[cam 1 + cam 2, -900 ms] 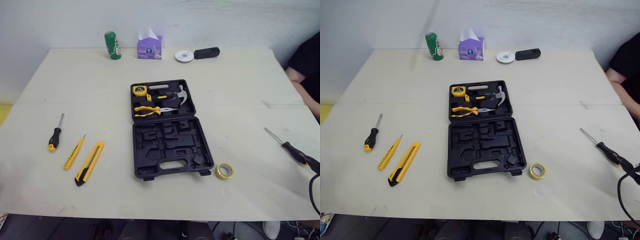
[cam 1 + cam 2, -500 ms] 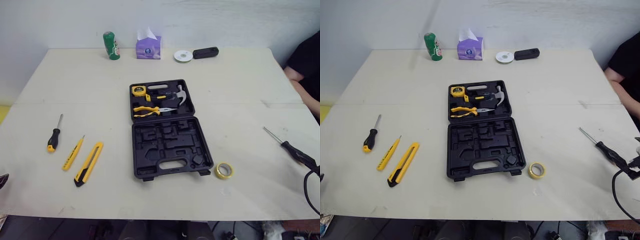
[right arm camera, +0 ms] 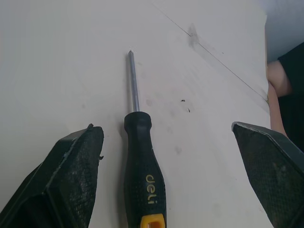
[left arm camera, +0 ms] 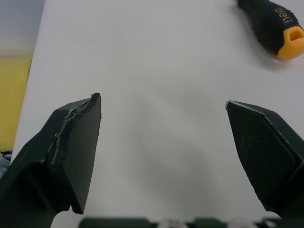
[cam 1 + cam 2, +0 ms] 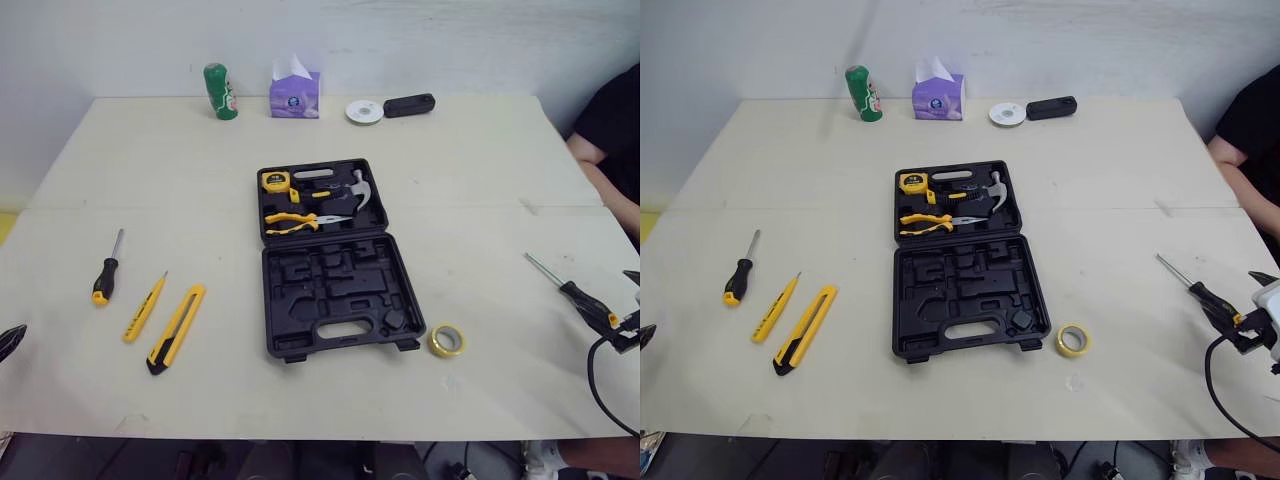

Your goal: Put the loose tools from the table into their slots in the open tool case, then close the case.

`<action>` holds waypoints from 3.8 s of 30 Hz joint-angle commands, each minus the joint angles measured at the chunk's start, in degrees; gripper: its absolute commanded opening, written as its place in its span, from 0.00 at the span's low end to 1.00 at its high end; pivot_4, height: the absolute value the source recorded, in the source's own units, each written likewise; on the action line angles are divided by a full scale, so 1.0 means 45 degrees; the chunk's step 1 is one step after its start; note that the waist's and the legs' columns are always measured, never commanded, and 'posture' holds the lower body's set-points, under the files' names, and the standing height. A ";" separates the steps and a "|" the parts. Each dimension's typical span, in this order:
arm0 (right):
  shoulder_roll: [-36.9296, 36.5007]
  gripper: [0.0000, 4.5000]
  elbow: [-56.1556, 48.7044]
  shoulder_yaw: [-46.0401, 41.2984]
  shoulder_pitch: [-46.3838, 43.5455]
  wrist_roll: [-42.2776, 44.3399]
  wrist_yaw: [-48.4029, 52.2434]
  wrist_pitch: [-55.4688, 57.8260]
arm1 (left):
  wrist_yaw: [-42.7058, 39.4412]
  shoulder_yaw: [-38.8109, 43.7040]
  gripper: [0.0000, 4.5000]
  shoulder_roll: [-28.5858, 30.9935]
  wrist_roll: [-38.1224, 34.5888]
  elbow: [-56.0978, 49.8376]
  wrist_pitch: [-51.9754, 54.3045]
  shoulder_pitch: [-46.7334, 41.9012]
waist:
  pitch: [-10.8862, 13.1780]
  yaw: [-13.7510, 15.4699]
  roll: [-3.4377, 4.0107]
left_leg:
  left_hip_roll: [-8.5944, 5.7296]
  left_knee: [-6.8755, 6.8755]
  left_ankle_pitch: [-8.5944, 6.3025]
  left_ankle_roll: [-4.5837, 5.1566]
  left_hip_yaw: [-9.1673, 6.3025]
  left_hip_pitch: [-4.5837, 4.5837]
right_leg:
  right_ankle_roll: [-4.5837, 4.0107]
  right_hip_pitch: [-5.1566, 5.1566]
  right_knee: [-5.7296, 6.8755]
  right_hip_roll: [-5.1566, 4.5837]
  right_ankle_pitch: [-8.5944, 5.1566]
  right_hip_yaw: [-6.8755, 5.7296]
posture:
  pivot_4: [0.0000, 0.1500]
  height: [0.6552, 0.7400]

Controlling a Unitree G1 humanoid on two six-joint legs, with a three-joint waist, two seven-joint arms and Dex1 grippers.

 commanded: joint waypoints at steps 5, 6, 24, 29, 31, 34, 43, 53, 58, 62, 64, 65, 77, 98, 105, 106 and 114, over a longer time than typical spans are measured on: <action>0.0062 1.00 -0.0422 0.0373 -0.0629 0.0195 0.0077 0.0123 | 0.0457 0.0452 0.99 -0.0599 -0.0533 -0.2519 0.0762 0.0258 | 0.0000 0.0043 -0.0001 | 0.0001 0.0019 0.0000 0.0000 -0.0001 -0.0005 | 0.0000 0.0000 0.0004 -0.0004 0.0000 0.0000 | 1.00 1.00; 0.0060 1.00 -0.0412 0.0420 -0.0676 0.0213 0.0091 0.0135 | 0.0507 0.0476 0.99 -0.0669 -0.0539 -0.2767 0.0879 0.0303 | 0.0000 0.0047 -0.0001 | 0.0003 0.0022 -0.0001 -0.0001 -0.0001 -0.0006 | -0.0001 0.0000 0.0004 -0.0003 0.0000 0.0000 | 1.00 1.00; 0.0589 1.00 -0.2322 0.1662 -0.2085 0.0963 0.1064 0.1591 | 0.1026 -0.0471 0.87 -0.1620 -0.1300 -0.6715 0.3086 -0.0878 | 0.0002 0.0073 -0.0001 | 0.0019 0.0101 -0.0014 -0.0013 -0.0018 -0.0022 | -0.0017 0.0014 0.0025 0.0012 0.0011 -0.0011 | 1.00 1.00; 0.0904 0.88 -0.3017 0.2762 -0.3336 0.0710 0.0988 0.2744 | 0.0930 -0.1492 0.41 -0.2322 -0.1889 -0.9421 0.3938 -0.1208 | 0.0002 0.0071 0.0003 | 0.0026 0.0110 -0.0026 -0.0021 -0.0019 -0.0030 | -0.0019 0.0013 0.0033 0.0020 0.0013 -0.0009 | 1.00 1.00; 0.1079 0.68 -0.3080 0.3439 -0.4014 0.0305 0.0867 0.3027 | 0.1358 -0.2216 0.18 -0.2765 -0.1868 -1.0517 0.4220 -0.1599 | 0.0002 0.0058 0.0002 | 0.0025 0.0119 -0.0028 -0.0018 -0.0018 -0.0038 | -0.0019 0.0013 0.0030 0.0019 0.0014 -0.0008 | 1.00 1.00; 0.1366 0.32 -0.3132 0.4293 -0.4765 0.0123 0.1074 0.3749 | 0.1458 -0.3328 0.00 -0.3046 -0.2039 -1.1716 0.5335 -0.1831 | 0.0002 0.0070 0.0002 | 0.0025 0.0144 -0.0029 -0.0017 -0.0019 -0.0040 | -0.0018 0.0013 0.0030 0.0023 0.0014 -0.0010 | 1.00 1.00; 0.2609 0.01 -0.1911 0.6352 -0.7441 -0.1254 0.0766 0.4462 | 0.3462 -0.6728 0.00 -0.4371 -0.0138 -1.1554 0.6856 -0.4173 | 0.0004 0.0080 0.0007 | 0.0019 0.0166 -0.0028 -0.0017 -0.0023 -0.0048 | -0.0015 0.0007 0.0099 0.0039 0.0016 -0.0009 | 1.00 1.00; 0.4226 0.01 0.0915 0.7747 -0.9950 -0.2903 0.0051 0.3356 | 0.4336 -0.8550 0.00 -0.5762 0.0669 -0.9941 0.8666 -0.6522 | 0.0002 0.0038 0.0003 | -0.0003 0.0280 -0.0022 -0.0018 -0.0023 -0.0262 | -0.0014 -0.0224 0.0210 0.0083 0.0017 -0.0024 | 1.00 1.00; 0.4771 0.01 0.2016 0.8125 -1.0431 -0.3553 -0.0368 0.2866 | 0.4275 -0.8983 0.00 -0.6076 0.1136 -0.8933 0.8546 -0.7257 | 0.0002 0.0034 0.0002 | -0.0006 0.0318 -0.0023 -0.0018 -0.0027 -0.0275 | -0.0014 -0.0235 0.0219 0.0117 0.0017 -0.0030 | 1.00 1.00; 0.5062 0.01 0.2431 0.8215 -1.0657 -0.3699 -0.0333 0.2405 | 0.4645 -0.8870 0.00 -0.6591 0.1286 -0.8220 0.8601 -0.7856 | 0.0002 0.0036 0.0003 | -0.0005 0.0331 -0.0023 -0.0018 -0.0034 -0.0276 | -0.0013 -0.0235 0.0225 0.0118 0.0018 -0.0026 | 1.00 1.00; 0.5092 0.01 0.2508 0.8291 -1.0690 -0.3806 -0.0281 0.2158 | 0.4678 -0.8861 0.00 -0.6734 0.1337 -0.8075 0.8651 -0.8014 | 0.0002 0.0027 0.0003 | -0.0007 0.0336 -0.0023 -0.0018 -0.0036 -0.0276 | -0.0012 -0.0233 0.0226 0.0119 0.0018 -0.0026 | 1.00 1.00; 0.5173 0.01 0.2500 0.8263 -1.0696 -0.3747 -0.0263 0.2120 | 0.4614 -0.8990 0.00 -0.6739 0.1426 -0.7991 0.8727 -0.8069 | 0.0002 0.0024 0.0003 | -0.0006 0.0335 -0.0023 -0.0018 -0.0036 -0.0276 | -0.0012 -0.0233 0.0225 0.0119 0.0018 -0.0024 | 1.00 1.00; 0.5337 0.01 0.1270 0.8088 -1.0206 -0.3177 0.0552 0.2026 | 0.3587 -0.9547 0.00 -0.6852 0.1862 -0.7290 0.8521 -0.8409 | 0.0001 0.0019 0.0004 | -0.0006 0.0343 -0.0023 -0.0018 -0.0039 -0.0273 | -0.0012 -0.0233 0.0232 0.0125 0.0019 -0.0021 | 1.00 1.00; 0.4813 0.01 -0.2370 0.7766 -0.7654 -0.1588 0.3092 0.2897 | 0.0968 -1.0694 0.00 -0.5830 0.2092 -0.9577 0.8538 -0.7261 | 0.0001 0.0055 0.0005 | -0.0007 0.0336 -0.0024 -0.0018 -0.0057 -0.0274 | -0.0011 -0.0235 0.0223 0.0134 0.0019 0.0033 | 1.00 1.00; 0.4732 0.01 -0.3656 0.7675 -0.6980 -0.1129 0.3434 0.3912 | 0.1153 -1.0579 0.00 -0.5639 0.2198 -1.0082 0.8679 -0.6605 | -0.0001 0.0075 0.0008 | -0.0007 0.0336 -0.0026 -0.0021 -0.0064 -0.0271 | -0.0012 -0.0234 0.0226 0.0132 0.0019 0.0059 | 1.00 1.00; 0.4748 0.01 -0.3728 0.7662 -0.6923 -0.1112 0.3425 0.3983 | 0.1222 -1.0550 0.00 -0.5653 0.2220 -1.0080 0.8660 -0.6573 | -0.0001 0.0074 0.0008 | -0.0008 0.0333 -0.0027 -0.0021 -0.0064 -0.0271 | -0.0012 -0.0234 0.0225 0.0132 0.0019 0.0060 | 1.00 1.00; 0.4606 0.01 -0.3469 0.7658 -0.6941 -0.1401 0.3262 0.3952 | 0.1435 -1.0426 0.00 -0.5491 0.2674 -0.9698 0.8302 -0.6752 | -0.0001 0.0078 0.0008 | -0.0008 0.0337 -0.0027 -0.0022 -0.0066 -0.0261 | -0.0012 -0.0234 0.0227 0.0141 0.0019 0.0079 | 1.00 1.00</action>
